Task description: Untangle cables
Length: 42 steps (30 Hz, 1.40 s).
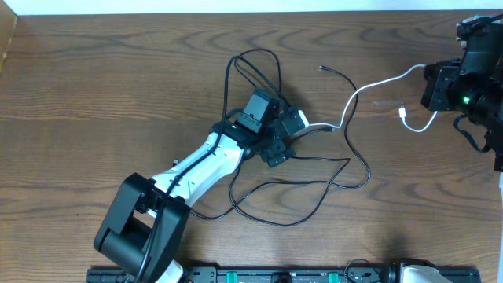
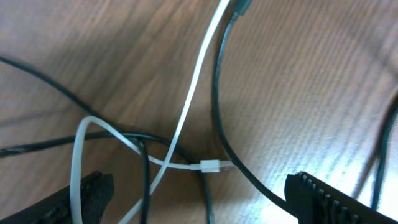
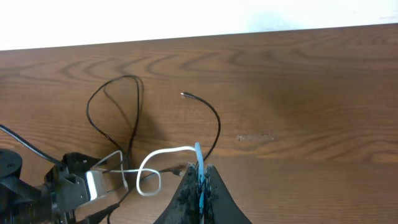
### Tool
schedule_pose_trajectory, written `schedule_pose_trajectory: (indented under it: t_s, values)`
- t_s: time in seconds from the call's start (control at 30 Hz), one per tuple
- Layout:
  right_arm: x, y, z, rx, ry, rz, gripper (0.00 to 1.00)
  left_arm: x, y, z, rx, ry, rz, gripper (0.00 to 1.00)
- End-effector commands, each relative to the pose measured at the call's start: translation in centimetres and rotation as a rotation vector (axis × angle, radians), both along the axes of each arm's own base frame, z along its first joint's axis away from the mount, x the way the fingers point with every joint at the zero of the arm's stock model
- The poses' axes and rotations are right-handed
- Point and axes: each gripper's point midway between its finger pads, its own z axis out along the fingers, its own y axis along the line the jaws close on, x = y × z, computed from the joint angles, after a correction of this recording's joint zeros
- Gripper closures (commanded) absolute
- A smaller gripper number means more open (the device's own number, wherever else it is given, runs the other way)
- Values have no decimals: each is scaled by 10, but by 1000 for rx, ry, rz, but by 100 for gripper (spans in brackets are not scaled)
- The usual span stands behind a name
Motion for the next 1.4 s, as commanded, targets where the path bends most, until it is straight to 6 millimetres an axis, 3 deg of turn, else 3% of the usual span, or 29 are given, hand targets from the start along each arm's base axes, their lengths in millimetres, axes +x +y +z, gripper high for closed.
schedule_pose_trajectory:
  t_s: [0.0,0.23,0.53,0.9,0.97,1.13,1.27,1.37]
  values:
    - [-1,1,6,-7,-16,16,99,15,-1,14,21,-93,-14,8]
    - [-4,1,3,-6,1,16,99,29,-11,23,-21,-158,-11,8]
    - [-5,1,2,-5,7,16,99,33,-14,-10,2,-122,-13,8]
    - [-5,1,1,-5,8,16,99,45,-30,-17,-34,-181,-31,9]
    - [-5,1,1,-5,8,16,99,42,-33,-20,-30,-174,-39,19]
    - [-5,1,1,-5,7,16,99,30,-43,-36,-12,-144,-71,21]
    - [-5,1,1,-5,7,16,99,25,-49,-36,-14,-145,-89,43]
    - [-5,1,1,-5,7,16,99,24,-50,-36,-14,-145,-91,44]
